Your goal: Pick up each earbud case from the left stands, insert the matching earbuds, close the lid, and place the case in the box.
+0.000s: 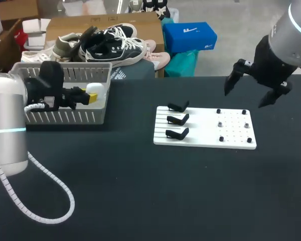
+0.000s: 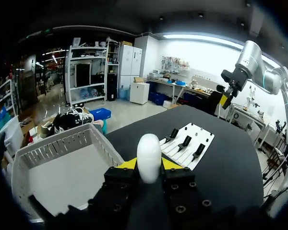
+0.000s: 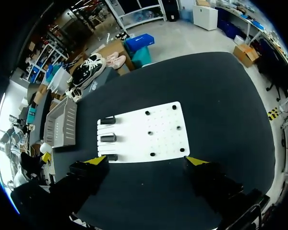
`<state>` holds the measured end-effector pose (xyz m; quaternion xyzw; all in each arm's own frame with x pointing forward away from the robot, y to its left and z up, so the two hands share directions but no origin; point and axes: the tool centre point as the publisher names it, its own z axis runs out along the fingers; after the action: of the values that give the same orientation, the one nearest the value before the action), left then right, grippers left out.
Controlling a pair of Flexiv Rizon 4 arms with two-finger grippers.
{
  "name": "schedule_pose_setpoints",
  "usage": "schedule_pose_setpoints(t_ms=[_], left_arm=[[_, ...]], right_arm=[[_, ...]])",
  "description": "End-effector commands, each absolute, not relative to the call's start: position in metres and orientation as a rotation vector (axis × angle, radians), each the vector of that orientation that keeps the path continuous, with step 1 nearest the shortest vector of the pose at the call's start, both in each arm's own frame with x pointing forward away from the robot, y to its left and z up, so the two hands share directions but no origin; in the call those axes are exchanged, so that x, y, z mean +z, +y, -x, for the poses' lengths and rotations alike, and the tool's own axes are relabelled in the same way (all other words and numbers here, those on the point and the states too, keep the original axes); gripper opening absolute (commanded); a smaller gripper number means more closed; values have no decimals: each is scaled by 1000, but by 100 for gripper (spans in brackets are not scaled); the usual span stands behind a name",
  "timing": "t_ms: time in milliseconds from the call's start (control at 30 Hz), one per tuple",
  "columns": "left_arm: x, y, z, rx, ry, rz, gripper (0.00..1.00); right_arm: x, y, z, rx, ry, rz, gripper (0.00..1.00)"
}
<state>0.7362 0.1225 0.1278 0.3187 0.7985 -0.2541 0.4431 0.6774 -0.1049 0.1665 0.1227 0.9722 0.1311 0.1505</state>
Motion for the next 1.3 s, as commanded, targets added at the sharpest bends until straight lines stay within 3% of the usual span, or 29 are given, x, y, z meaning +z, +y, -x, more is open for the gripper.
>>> schedule_pose_setpoints(t_ms=[33,467,500,533,567,867,1300], left_arm=[[119,122,-760,-414,2034,-650,0],[103,151,-808,-370,2141,-575,0],[103,151,-809,-370,2141,-575,18],[103,152,-810,-369,2142,-577,48],[104,152,-810,-367,2145,-578,100],[123,145,-795,-361,2079,-635,100],[155,87,-734,-545,1965,-808,100]], right_arm=[[166,-105,-675,374,2784,-356,100],[166,-105,-675,374,2784,-356,100],[166,-105,-675,374,2784,-356,100],[166,-105,-675,374,2784,-356,100],[166,-105,-675,374,2784,-356,100],[166,-105,-675,374,2784,-356,100],[166,-105,-675,374,2784,-356,100]])
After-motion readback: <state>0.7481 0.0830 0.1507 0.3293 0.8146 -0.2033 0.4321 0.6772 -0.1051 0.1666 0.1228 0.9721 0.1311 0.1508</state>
